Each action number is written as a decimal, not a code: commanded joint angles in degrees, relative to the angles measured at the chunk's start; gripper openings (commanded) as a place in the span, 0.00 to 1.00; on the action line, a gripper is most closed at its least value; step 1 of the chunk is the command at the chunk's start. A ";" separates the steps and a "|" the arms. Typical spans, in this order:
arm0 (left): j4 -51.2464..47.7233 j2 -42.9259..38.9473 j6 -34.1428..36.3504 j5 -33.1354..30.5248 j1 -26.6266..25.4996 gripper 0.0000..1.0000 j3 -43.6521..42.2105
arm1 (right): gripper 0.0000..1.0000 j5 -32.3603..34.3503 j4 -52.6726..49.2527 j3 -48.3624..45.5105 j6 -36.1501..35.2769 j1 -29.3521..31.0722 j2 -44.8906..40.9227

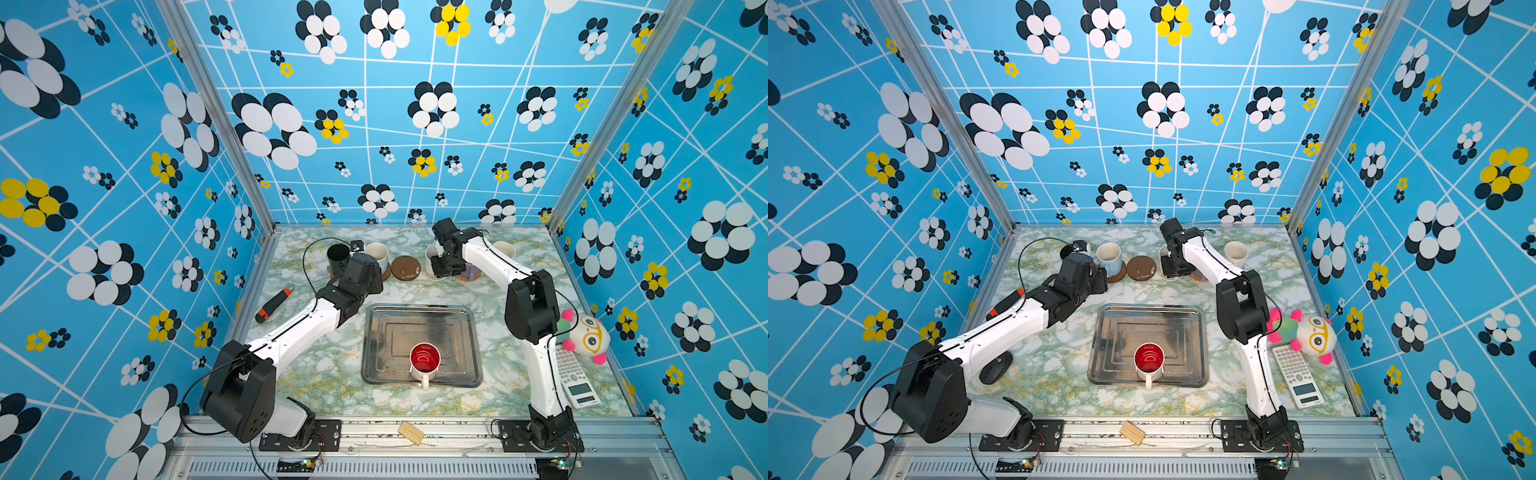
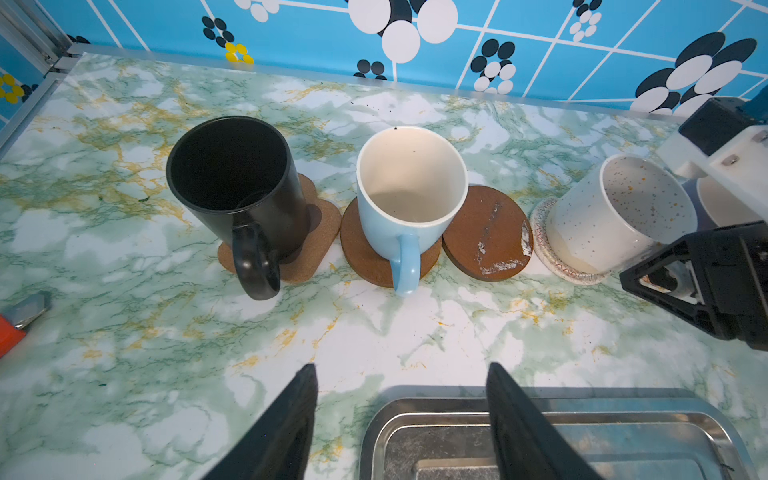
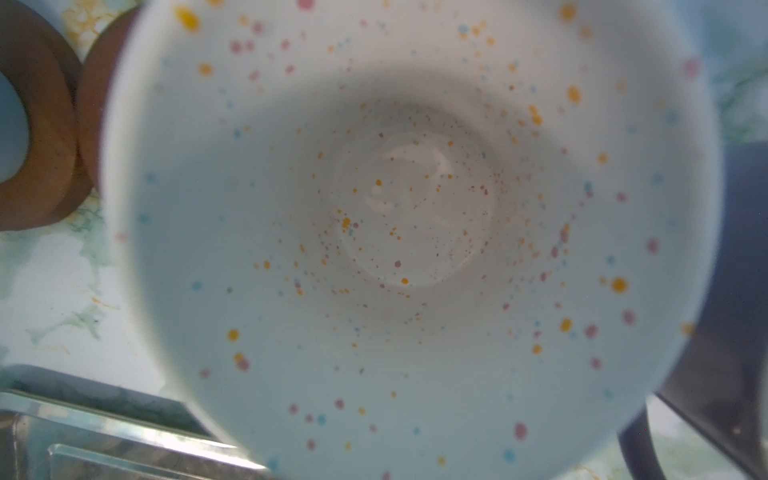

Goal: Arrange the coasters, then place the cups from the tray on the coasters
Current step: 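Lower the speckled mug onto the beaded coaster with the right gripper, then open the right gripper and raise it off the speckled mug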

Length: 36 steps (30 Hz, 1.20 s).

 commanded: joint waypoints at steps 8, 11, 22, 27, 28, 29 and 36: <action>-0.32 -1.51 -0.72 0.34 0.71 0.66 -1.25 | 0.47 -0.77 1.49 -2.65 1.00 -0.43 -4.22; -0.33 -1.80 -0.68 0.34 0.71 0.65 -1.42 | 0.48 -1.09 2.06 -4.31 1.48 -0.43 -7.14; -0.41 -3.74 -0.91 0.28 0.71 0.66 -2.39 | 0.59 -1.38 5.52 -13.16 3.02 -0.43 -15.50; -0.50 -4.62 -1.01 0.56 0.63 0.65 -2.65 | 0.61 -1.50 6.82 -17.10 3.84 -0.43 -19.84; -0.51 -4.87 -1.08 0.56 0.63 0.65 -2.80 | 0.61 -1.55 7.62 -18.39 4.34 -0.47 -21.12; -0.50 -5.12 -1.11 0.55 0.63 0.65 -2.91 | 0.61 -1.56 8.47 -19.60 4.79 -0.45 -22.38; -0.27 -6.99 -1.61 1.37 0.38 0.65 -3.62 | 0.62 -0.80 15.62 -27.95 8.96 -0.47 -33.17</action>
